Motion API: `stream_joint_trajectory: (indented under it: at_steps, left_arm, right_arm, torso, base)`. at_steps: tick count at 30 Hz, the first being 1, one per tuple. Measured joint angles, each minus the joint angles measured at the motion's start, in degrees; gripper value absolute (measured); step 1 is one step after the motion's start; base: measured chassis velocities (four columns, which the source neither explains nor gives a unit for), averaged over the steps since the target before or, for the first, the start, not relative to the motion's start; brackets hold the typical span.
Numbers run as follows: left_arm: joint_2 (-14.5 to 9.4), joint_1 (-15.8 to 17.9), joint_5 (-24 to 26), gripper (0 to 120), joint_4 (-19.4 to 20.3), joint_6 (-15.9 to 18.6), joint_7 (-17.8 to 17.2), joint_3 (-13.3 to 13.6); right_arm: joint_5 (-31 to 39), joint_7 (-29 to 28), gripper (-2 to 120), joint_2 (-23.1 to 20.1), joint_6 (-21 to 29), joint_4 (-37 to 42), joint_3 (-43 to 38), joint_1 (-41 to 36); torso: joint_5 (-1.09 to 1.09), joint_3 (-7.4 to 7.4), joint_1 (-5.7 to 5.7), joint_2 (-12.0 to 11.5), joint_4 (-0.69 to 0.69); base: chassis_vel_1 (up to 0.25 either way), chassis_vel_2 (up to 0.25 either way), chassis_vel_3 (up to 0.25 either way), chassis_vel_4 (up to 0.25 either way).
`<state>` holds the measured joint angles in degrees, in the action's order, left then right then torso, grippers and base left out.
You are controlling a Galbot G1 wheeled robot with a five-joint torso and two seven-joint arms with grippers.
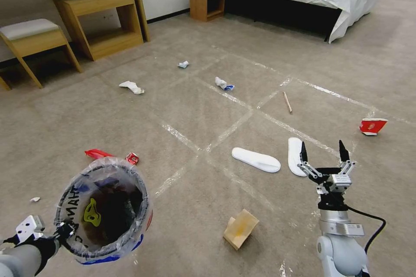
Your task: Pick up the trash bin and place the garbage on the floor into it.
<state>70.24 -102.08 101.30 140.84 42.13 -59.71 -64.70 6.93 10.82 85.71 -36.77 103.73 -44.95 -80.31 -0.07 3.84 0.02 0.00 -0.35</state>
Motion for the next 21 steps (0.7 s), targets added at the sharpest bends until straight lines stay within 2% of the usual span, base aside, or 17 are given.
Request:
stream_joint_trajectory:
  at_steps: [15,18,19,21]
  left_arm:
    - [0.0,0.7,0.0,0,-0.5,0.0,0.0,0.5]
    - [0.0,0.7,-0.1,0,-0.7,0.0,0.0,0.5]
    - [0.0,0.7,-0.1,0,-0.7,0.0,0.0,0.5]
    - [-0.1,0.7,-0.1,0,-0.9,0.0,0.0,0.5]
  right_arm:
    - [4.6,-1.4,100,-3.9,3.7,1.4,1.2,0.3]
    - [10.6,-3.5,100,-6.2,8.9,4.0,4.6,-2.5]
    - [10.6,-3.5,100,-6.2,8.9,4.0,4.6,-2.5]
    - [15.1,-5.9,100,-9.0,13.6,6.4,7.0,-5.0]
  torso:
    - [0.00,0.01,0.00,0.0,0.00]
    - [0.00,0.01,0.00,0.0,0.00]
    - [0.00,0.01,0.00,0.0,0.00]
    - [0.00,0.00,0.00,0.0,0.00]
  base:
    - [0.000,0.000,0.000,0.000]
    - [0.000,0.000,0.000,0.000]
    - [0.000,0.000,0.000,0.000]
    - [0.000,0.000,0.000,0.000]
